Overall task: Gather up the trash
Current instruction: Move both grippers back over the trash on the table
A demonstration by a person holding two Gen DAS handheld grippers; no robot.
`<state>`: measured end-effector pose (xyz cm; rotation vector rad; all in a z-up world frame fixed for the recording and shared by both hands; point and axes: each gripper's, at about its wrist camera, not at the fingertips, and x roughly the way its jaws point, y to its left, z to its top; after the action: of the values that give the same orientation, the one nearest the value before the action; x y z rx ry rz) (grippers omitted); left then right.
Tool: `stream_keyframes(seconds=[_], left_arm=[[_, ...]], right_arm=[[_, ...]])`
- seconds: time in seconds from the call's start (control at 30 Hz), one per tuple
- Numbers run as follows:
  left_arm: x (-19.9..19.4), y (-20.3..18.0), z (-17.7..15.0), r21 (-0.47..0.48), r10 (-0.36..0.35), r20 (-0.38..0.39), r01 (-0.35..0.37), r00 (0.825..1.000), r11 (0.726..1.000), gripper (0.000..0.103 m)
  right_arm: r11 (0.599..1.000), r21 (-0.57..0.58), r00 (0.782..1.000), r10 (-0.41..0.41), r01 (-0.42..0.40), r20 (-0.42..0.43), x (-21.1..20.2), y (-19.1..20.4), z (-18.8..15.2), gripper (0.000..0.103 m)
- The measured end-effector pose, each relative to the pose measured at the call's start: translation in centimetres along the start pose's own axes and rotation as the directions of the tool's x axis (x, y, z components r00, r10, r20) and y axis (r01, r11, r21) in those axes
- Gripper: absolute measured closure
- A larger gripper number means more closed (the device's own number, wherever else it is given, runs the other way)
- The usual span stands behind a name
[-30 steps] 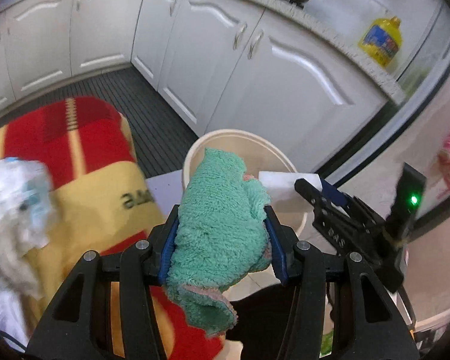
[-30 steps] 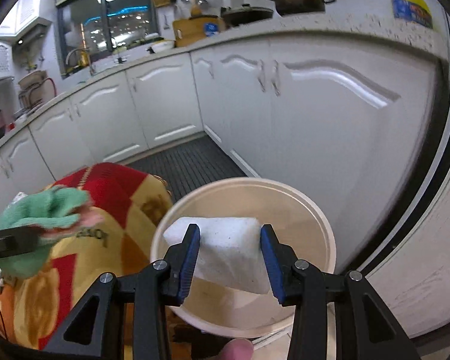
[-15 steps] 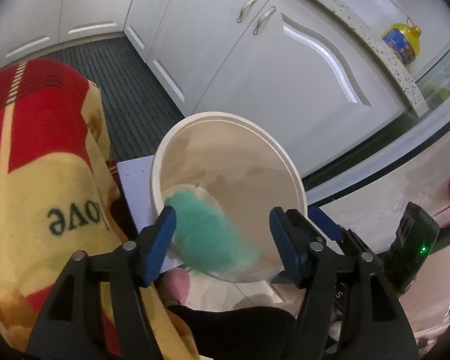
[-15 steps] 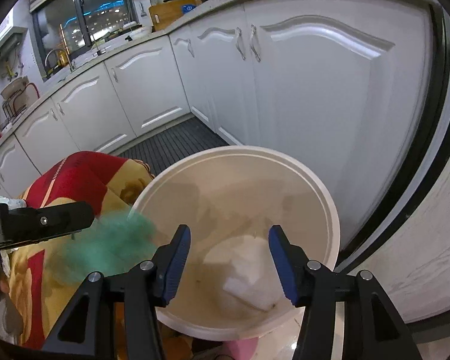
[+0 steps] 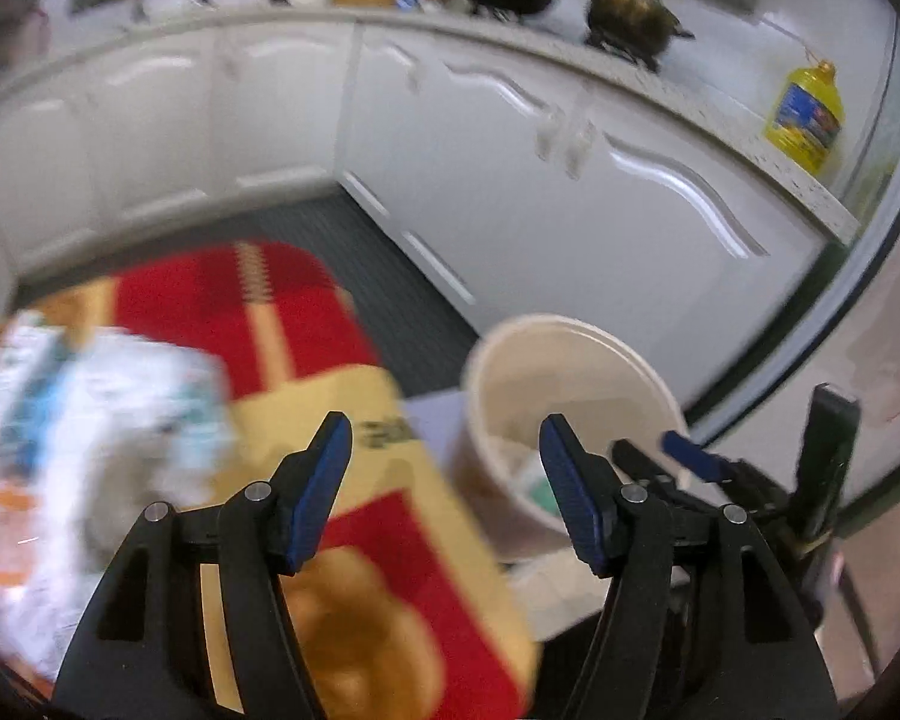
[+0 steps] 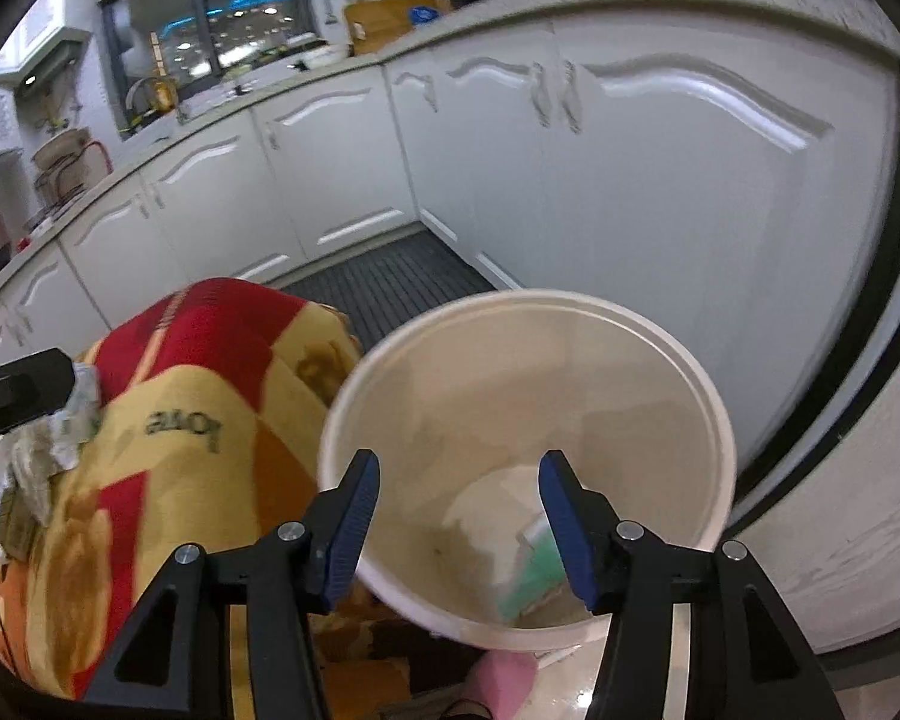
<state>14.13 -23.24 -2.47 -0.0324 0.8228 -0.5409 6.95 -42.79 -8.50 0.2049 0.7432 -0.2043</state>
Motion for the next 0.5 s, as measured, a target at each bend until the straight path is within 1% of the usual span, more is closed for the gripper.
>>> stream_keyframes(seconds=[0.03, 0.07, 0.1, 0.13, 0.17, 0.27, 0.43, 0.5], left_arm=[[-0.7, 0.8, -0.3, -0.009, 0.025, 0.018, -0.025, 1.0, 1.0, 0.039], [-1.4, 1.6, -0.6, -0.023, 0.058, 0.033, -0.057, 0.998, 0.998, 0.039], [-2.1, 2.4, -1.0, -0.035, 0.093, 0.049, -0.092, 0.994, 0.995, 0.039], [-2.5, 3.0, -1.4, -0.041, 0.118, 0.063, -0.115, 0.991, 0.992, 0.039], [-3.2, 3.9, -1.9, -0.048, 0.16, 0.085, -0.156, 0.983, 0.987, 0.039], [-4.2, 5.7, -3.1, -0.062, 0.233, 0.107, -0.227, 0.967, 0.972, 0.039], [-5.6, 8.5, -4.9, -0.106, 0.296, 0.118, -0.285, 0.948, 0.953, 0.039], [-6.4, 9.5, -5.5, -0.114, 0.333, 0.132, -0.319, 0.934, 0.941, 0.039]], right_arm=[[1.0, -0.015, 1.0, 0.006, -0.006, 0.011, -0.3, 0.9, 0.1, 0.045], [1.0, -0.027, 1.0, 0.014, -0.013, 0.019, -0.5, 1.7, 0.2, 0.04], [0.999, -0.037, 0.999, 0.022, -0.021, 0.025, -0.7, 2.5, 0.2, 0.039], [0.998, -0.05, 0.999, 0.032, -0.031, 0.03, -0.9, 3.4, 0.3, 0.039], [0.997, -0.064, 0.999, 0.041, -0.039, 0.035, -1.0, 4.3, 0.3, 0.039], [0.993, -0.097, 0.996, 0.073, -0.068, 0.043, -1.8, 6.6, 0.0, 0.039], [0.979, -0.155, 0.989, 0.14, -0.131, 0.048, -3.2, 11.0, -0.5, 0.038], [0.971, -0.182, 0.985, 0.164, -0.153, 0.046, -3.6, 12.7, -0.8, 0.037]])
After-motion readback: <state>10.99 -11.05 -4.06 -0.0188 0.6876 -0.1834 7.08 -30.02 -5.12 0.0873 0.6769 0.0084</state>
